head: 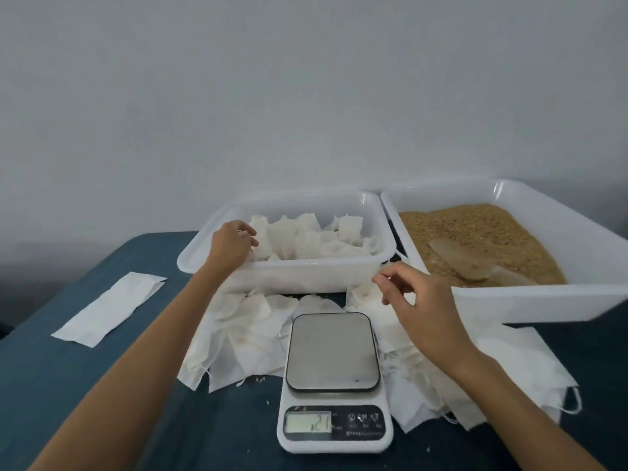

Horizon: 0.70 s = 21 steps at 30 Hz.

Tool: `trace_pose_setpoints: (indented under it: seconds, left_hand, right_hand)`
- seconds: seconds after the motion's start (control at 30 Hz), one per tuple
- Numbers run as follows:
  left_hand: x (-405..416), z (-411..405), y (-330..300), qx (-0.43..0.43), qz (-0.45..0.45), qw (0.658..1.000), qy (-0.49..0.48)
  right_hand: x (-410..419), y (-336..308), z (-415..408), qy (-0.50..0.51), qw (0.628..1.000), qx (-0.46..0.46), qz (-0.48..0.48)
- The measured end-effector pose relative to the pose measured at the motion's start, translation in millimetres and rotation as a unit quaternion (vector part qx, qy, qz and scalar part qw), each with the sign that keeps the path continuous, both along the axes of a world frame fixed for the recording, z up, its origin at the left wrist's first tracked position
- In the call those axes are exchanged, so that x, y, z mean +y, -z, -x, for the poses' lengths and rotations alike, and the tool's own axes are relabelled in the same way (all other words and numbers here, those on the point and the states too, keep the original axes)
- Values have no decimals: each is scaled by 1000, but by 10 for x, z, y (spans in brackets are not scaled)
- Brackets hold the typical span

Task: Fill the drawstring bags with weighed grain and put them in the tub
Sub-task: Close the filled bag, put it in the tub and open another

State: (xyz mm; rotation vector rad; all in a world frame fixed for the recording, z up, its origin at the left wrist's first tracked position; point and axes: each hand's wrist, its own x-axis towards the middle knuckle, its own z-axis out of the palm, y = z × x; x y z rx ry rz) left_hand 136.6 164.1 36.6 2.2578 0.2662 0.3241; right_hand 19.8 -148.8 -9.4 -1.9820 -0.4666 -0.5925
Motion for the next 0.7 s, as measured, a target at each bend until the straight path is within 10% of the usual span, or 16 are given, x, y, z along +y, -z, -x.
trace_pose_setpoints:
  seconds: [0.2, 0.4, 0.7]
  left_hand:
    - [-620, 677, 118, -256, -132, 957, 32]
    - [-1596, 1383, 594, -218, -163, 926, 263]
    - [-1845, 1417, 798, -245, -291, 882, 279]
  right_hand:
    - [-40, -74, 8, 1, 998, -23, -56]
    - [-95, -148, 34, 24, 994, -18, -106]
    - [-122, -191, 38, 31, 991, -22, -129]
